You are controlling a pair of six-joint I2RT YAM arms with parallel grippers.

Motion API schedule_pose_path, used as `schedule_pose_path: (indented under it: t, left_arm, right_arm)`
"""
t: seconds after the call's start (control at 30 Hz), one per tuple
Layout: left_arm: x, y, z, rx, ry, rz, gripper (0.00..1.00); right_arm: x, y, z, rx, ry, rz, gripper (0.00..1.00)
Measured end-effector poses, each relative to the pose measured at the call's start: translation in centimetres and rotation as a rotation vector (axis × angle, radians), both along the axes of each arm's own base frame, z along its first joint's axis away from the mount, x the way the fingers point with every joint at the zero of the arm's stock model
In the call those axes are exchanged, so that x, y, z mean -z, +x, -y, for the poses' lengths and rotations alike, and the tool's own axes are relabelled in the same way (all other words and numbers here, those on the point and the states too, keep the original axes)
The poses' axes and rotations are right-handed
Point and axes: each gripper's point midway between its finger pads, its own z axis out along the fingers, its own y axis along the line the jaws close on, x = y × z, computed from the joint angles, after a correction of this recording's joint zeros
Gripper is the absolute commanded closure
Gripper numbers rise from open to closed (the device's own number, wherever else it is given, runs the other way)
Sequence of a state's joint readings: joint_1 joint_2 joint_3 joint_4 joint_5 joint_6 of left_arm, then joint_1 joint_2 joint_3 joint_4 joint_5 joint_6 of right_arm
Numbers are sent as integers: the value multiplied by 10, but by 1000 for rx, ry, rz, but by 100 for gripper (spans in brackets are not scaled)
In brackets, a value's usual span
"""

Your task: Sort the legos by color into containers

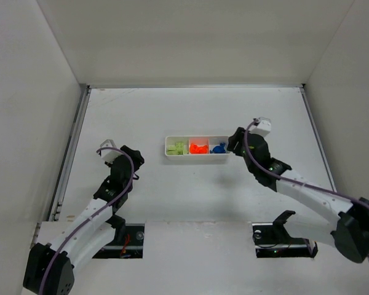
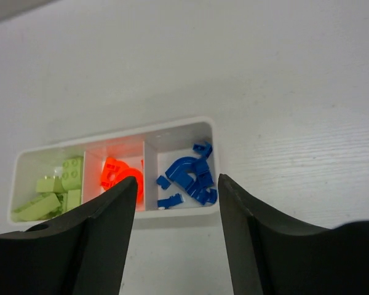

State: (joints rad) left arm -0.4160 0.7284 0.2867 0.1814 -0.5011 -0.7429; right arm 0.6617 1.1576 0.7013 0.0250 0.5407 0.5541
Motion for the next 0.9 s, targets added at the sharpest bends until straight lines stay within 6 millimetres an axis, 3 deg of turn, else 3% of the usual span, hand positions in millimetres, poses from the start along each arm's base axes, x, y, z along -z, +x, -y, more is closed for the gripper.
schedule_pose_path:
  t: [0.1, 0.17, 0.27, 0.5, 0.73, 0.9]
  left_arm:
    - [8, -1, -4, -14, 7, -32, 49]
    - [11, -2, -6, -22, 8, -45, 47]
    - [13, -3, -8, -29, 3, -53, 46]
    - [16, -4, -4, -17, -8, -66, 46]
    - [21, -4, -3, -10, -8, -82, 47]
    - [37, -3, -1, -7, 9, -135, 46]
  right_arm:
    - [-1, -7, 41, 98, 44, 56, 35]
    - [10, -12, 68, 170, 56, 63, 34]
    - [35, -22, 90, 228, 67, 44, 31]
    - [75, -37, 103, 270, 92, 2, 29]
    - [87, -32, 106, 298, 99, -15, 29]
    - [93, -32, 105, 297, 86, -33, 29]
